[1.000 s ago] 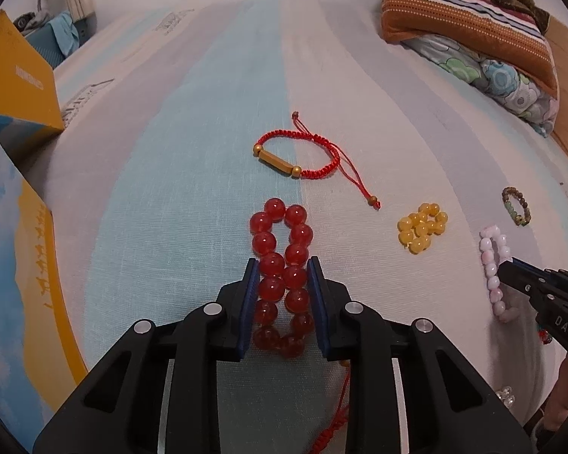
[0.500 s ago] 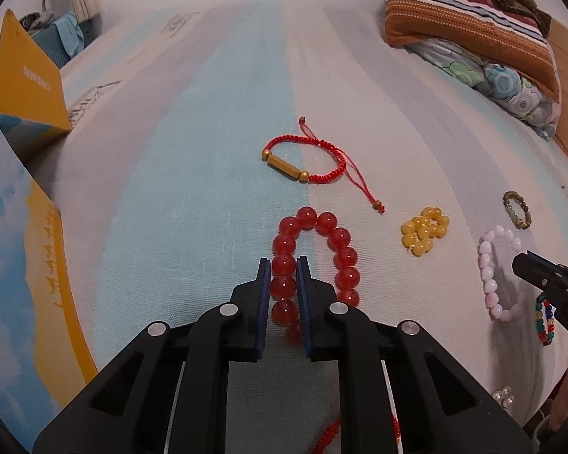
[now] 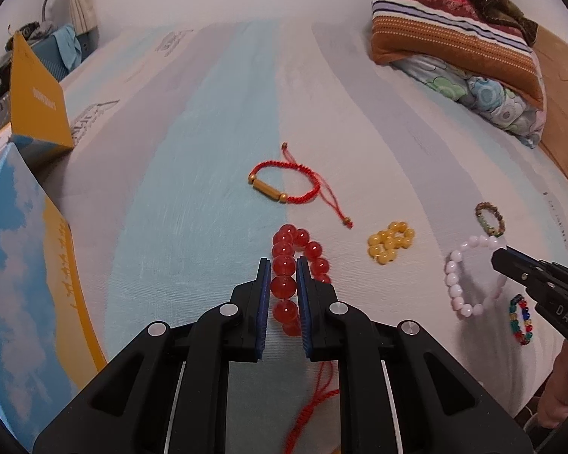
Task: Organize jewelry
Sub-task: 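Lift both bracelets and carry them over the white cardboard box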
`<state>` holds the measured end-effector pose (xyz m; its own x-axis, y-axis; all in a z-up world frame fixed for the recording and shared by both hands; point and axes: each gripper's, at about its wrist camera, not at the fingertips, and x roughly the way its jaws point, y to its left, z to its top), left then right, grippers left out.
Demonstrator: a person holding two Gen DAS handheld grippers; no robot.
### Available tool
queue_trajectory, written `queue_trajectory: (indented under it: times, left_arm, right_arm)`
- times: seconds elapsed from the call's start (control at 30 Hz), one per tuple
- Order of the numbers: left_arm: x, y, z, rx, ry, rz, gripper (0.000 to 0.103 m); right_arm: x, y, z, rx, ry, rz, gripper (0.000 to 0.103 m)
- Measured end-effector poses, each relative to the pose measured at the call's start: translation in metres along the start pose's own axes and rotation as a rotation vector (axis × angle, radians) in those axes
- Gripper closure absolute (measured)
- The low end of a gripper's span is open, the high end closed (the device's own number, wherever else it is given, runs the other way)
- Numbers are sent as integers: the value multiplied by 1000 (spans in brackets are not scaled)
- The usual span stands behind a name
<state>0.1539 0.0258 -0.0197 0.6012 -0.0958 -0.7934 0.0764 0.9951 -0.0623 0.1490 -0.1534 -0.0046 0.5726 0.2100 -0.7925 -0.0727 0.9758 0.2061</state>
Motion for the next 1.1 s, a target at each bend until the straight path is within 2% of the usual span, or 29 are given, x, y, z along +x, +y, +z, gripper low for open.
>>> queue_trajectory:
  times: [0.67, 1.1]
  left_arm:
    - [-37, -11, 4, 27, -51, -43, 90]
    - [-86, -8, 4, 17, -96, -49, 90]
  right_arm:
    - [-30, 13, 9, 2, -55, -8, 93]
    - [-70, 45, 13, -27, -90, -11, 93]
